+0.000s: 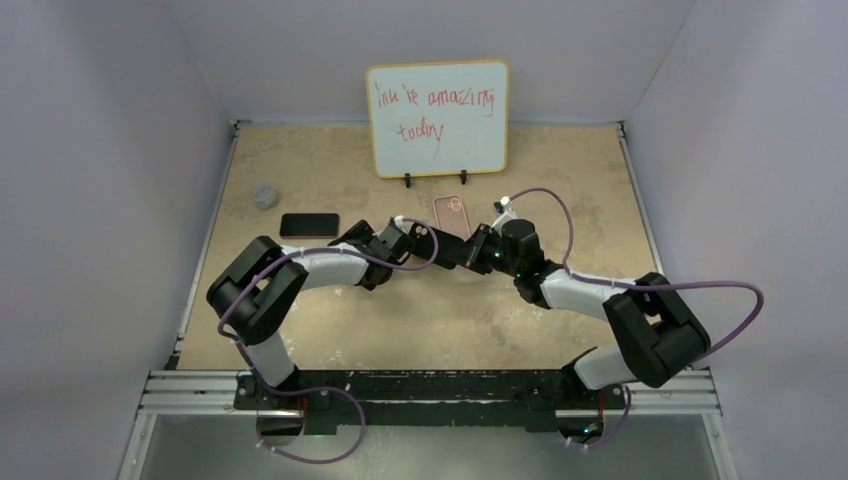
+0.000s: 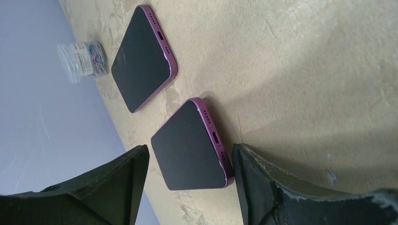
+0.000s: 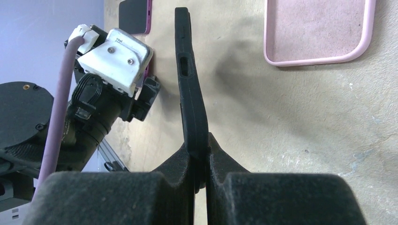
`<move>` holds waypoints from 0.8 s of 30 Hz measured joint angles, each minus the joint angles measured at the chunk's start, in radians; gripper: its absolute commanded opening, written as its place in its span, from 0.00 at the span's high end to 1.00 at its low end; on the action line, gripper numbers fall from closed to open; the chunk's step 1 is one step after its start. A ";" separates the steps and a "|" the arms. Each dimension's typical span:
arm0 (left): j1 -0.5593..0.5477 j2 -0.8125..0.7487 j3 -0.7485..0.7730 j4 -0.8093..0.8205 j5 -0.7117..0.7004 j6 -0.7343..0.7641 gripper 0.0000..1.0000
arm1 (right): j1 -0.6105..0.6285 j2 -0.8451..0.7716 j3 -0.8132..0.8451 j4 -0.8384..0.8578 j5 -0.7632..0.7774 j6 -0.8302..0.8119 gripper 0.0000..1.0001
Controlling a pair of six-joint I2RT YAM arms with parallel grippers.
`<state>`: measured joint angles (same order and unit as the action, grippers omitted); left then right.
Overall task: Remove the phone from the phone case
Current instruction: Place the phone at the center of the board.
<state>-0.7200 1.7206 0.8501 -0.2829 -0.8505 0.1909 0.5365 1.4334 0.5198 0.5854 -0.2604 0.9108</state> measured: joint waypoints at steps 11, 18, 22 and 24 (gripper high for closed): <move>0.149 0.047 0.103 -0.040 0.102 -0.015 0.32 | 0.000 -0.014 0.006 -0.053 0.011 -0.022 1.00; 0.190 0.042 0.117 -0.047 0.183 -0.012 0.31 | 0.000 -0.042 0.006 -0.069 0.018 -0.027 1.00; 0.190 0.040 0.132 -0.057 0.224 -0.016 0.31 | 0.000 -0.058 0.006 -0.081 0.023 -0.032 1.00; 0.190 0.027 0.133 -0.065 0.250 -0.032 0.31 | 0.000 -0.074 0.006 -0.088 0.034 -0.037 1.00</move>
<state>-0.5297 1.7473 0.9833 -0.3481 -0.6006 0.1585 0.5365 1.3590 0.5259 0.4973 -0.2268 0.8738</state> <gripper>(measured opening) 0.684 0.088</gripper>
